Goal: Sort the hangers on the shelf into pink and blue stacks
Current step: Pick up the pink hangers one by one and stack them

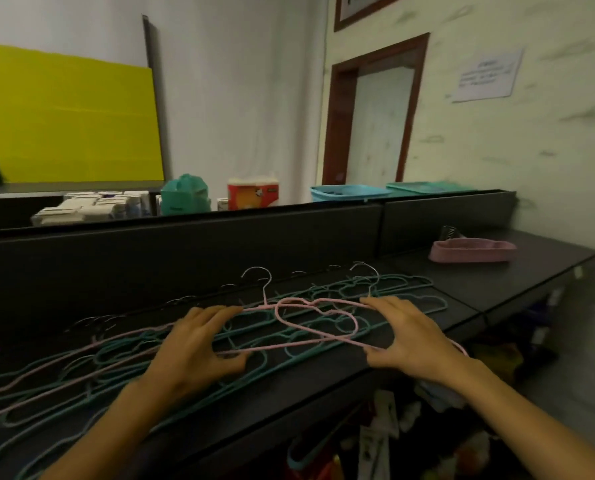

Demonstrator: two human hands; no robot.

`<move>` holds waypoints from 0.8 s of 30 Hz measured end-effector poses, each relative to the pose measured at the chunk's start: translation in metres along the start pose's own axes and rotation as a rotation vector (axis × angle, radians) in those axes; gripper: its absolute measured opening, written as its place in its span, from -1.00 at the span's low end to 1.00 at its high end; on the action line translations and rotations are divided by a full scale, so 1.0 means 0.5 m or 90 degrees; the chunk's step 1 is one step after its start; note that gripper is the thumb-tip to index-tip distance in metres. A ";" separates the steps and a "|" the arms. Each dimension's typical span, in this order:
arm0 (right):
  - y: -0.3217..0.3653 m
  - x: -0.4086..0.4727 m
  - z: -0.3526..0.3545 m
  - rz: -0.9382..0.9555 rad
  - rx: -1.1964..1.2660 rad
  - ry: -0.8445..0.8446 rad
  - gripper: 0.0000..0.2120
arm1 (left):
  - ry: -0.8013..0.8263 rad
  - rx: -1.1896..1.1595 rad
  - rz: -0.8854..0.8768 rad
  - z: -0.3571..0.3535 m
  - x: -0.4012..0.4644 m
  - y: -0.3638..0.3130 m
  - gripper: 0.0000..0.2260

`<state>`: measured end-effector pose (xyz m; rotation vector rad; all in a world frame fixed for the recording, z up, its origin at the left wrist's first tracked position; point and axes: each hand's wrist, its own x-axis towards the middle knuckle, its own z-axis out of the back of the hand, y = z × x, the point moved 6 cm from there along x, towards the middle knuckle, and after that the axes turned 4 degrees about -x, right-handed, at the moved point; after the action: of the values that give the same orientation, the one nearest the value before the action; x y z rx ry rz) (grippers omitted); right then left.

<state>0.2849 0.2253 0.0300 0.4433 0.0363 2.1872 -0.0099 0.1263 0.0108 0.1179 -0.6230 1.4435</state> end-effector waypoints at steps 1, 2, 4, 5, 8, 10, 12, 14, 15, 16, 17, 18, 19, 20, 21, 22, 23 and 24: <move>-0.023 -0.007 0.009 -0.002 -0.004 -0.009 -0.19 | -0.010 0.012 -0.020 -0.013 0.014 -0.023 -0.25; -0.049 -0.015 0.017 -0.003 -0.008 -0.018 -0.20 | -0.018 0.022 -0.037 -0.028 0.028 -0.046 -0.27; -0.108 -0.031 0.038 -0.009 -0.014 -0.025 -0.21 | -0.024 0.025 -0.055 -0.065 0.060 -0.094 -0.33; -0.141 -0.041 0.048 -0.014 -0.016 -0.026 -0.21 | -0.025 0.019 -0.061 -0.084 0.077 -0.121 -0.35; -0.250 -0.075 0.075 -0.026 -0.036 -0.036 -0.20 | -0.020 0.022 -0.078 -0.146 0.132 -0.209 -0.38; -0.327 -0.100 0.090 -0.038 -0.051 -0.039 -0.19 | -0.020 0.020 -0.094 -0.190 0.167 -0.273 -0.39; -0.403 -0.125 0.109 -0.051 -0.058 -0.042 -0.20 | -0.024 0.006 -0.108 -0.231 0.200 -0.336 -0.41; -0.476 -0.146 0.128 -0.070 -0.066 -0.038 -0.19 | -0.026 0.009 -0.121 -0.270 0.231 -0.392 -0.43; -0.512 -0.155 0.138 -0.078 -0.066 -0.035 -0.19 | -0.029 0.006 -0.123 -0.289 0.246 -0.418 -0.43; -0.546 -0.160 0.148 -0.085 -0.065 -0.030 -0.19 | -0.030 -0.001 -0.122 -0.308 0.260 -0.441 -0.43; -0.578 -0.164 0.157 -0.091 -0.062 -0.027 -0.19 | -0.029 -0.011 -0.121 -0.326 0.273 -0.462 -0.43; -0.608 -0.166 0.166 -0.097 -0.058 -0.028 -0.19 | -0.027 -0.019 -0.123 -0.344 0.287 -0.483 -0.43; -0.635 -0.168 0.172 -0.104 -0.051 -0.031 -0.19 | -0.024 -0.022 -0.128 -0.361 0.299 -0.501 -0.43; -0.659 -0.171 0.174 -0.110 -0.040 -0.032 -0.20 | -0.020 -0.019 -0.134 -0.377 0.311 -0.518 -0.43; -0.679 -0.172 0.172 -0.116 -0.027 -0.033 -0.21 | -0.013 -0.016 -0.140 -0.392 0.324 -0.533 -0.43; -0.698 -0.173 0.168 -0.119 -0.013 -0.033 -0.22 | -0.006 -0.014 -0.144 -0.406 0.338 -0.546 -0.43; -0.717 -0.173 0.161 -0.121 0.000 -0.033 -0.22 | 0.002 -0.014 -0.146 -0.419 0.352 -0.559 -0.42; -0.735 -0.172 0.153 -0.124 0.011 -0.032 -0.22 | 0.009 -0.016 -0.148 -0.434 0.367 -0.570 -0.42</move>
<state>0.6396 0.3736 0.0088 0.4849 0.0680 1.9854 0.3300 0.3411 -0.0032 0.1549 -0.5962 1.2105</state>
